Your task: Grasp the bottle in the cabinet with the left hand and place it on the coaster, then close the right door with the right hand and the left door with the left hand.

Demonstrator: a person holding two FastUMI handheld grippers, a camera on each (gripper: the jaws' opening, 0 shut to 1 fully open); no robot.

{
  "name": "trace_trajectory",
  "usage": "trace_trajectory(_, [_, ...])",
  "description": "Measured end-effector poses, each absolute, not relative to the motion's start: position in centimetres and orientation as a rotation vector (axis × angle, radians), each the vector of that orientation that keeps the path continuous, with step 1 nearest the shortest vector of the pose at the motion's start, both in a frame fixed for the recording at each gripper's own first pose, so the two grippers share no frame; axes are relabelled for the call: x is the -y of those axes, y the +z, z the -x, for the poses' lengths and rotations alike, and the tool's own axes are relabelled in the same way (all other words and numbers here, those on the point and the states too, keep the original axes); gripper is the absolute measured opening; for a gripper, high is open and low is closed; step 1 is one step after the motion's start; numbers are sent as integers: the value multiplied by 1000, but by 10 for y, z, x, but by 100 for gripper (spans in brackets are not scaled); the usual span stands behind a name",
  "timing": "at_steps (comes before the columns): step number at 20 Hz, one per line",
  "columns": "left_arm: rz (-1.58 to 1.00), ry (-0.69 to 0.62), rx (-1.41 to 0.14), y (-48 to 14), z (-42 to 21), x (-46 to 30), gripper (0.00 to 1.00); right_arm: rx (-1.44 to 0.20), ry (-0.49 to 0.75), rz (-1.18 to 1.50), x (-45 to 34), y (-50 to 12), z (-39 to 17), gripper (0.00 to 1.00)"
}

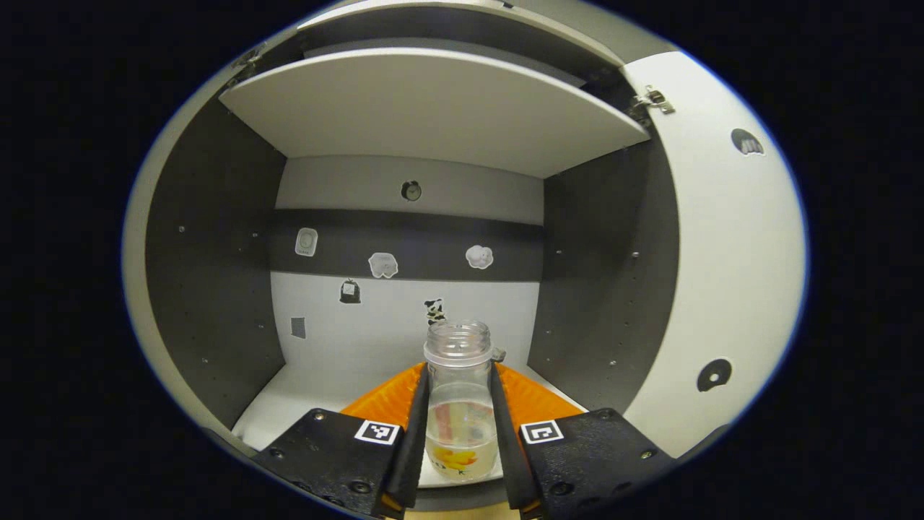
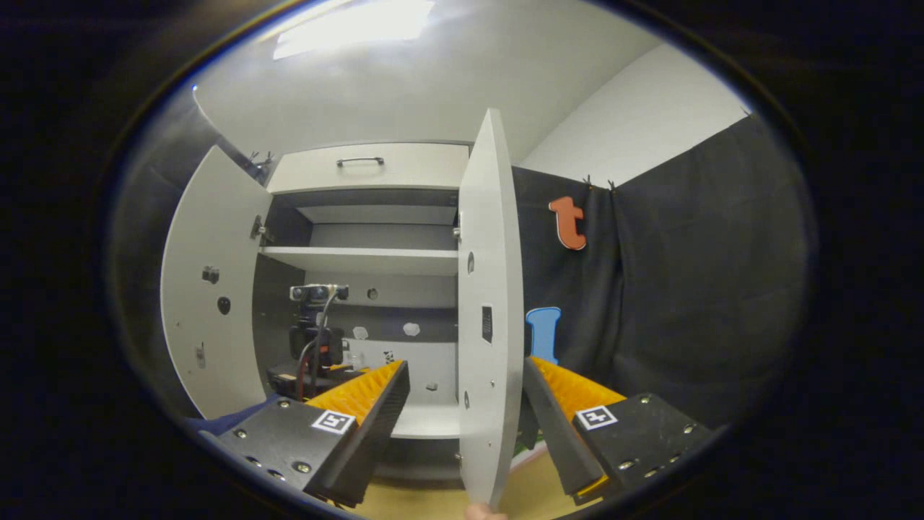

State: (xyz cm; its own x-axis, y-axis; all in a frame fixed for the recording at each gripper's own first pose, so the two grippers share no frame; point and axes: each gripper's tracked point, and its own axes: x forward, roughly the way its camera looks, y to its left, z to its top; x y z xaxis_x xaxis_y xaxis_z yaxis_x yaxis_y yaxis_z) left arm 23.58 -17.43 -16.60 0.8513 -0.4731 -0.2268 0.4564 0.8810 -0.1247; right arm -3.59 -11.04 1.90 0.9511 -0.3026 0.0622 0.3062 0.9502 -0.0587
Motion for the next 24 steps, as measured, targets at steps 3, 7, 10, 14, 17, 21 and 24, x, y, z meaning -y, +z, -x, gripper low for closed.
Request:
trace_trajectory(3, [70, -514, -246, -154, -203, 167, 47, 58, -292, 65, 115, 20, 42, 96])
trace_trajectory(7, [98, -524, -271, -149, -159, 154, 47, 59, -268, 60, 124, 21, 51, 93])
trace_trajectory(10, [106, -528, -280, -149, -130, 142, 47, 63, -255, 64, 131, 23, 57, 96])
trace_trajectory(14, [99, -552, -273, -155, -92, 133, 47, 68, -240, 75, 139, 26, 64, 96])
trace_trajectory(17, [107, -562, -297, -170, -64, 130, 47, 71, -227, 83, 144, 29, 69, 95])
trace_trajectory(21, [137, -559, -319, -192, -30, 125, 47, 75, -206, 94, 151, 32, 73, 95])
trace_trajectory(24, [145, -543, -330, -214, -5, 116, 47, 73, -181, 98, 155, 34, 74, 95])
